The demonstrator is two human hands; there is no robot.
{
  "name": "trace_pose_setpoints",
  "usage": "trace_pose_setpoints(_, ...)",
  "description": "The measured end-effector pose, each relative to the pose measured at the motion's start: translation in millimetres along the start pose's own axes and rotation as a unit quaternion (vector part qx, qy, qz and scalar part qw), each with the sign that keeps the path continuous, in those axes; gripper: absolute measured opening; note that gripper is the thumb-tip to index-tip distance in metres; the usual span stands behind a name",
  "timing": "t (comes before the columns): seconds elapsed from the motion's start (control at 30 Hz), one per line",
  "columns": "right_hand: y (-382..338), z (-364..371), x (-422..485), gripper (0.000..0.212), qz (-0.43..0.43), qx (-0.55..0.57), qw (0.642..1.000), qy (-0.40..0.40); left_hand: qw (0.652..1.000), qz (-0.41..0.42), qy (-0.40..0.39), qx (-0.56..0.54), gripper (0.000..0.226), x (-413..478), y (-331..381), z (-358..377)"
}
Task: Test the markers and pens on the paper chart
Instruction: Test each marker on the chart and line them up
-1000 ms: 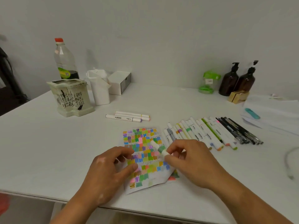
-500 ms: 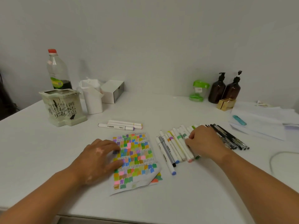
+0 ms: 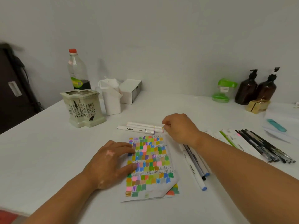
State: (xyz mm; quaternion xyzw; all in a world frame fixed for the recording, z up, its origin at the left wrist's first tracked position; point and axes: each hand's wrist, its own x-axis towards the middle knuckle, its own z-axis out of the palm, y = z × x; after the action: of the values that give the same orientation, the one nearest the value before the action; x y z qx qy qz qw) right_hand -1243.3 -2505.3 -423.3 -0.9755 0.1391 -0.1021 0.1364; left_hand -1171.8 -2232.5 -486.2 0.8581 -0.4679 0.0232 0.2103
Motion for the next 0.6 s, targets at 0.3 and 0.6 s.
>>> trace_pose_setpoints(0.3,-13.2,25.8,53.5,0.036,0.001,-0.017,0.997,-0.075,1.000,0.000,-0.002,-0.005,0.069,2.4,-2.9,-0.8)
trace_pose_setpoints(0.6,-11.1,25.0,55.4,0.028,-0.015,-0.135,0.983,-0.127,1.000,0.005,-0.002,-0.003,0.067,1.7,-2.2,0.8)
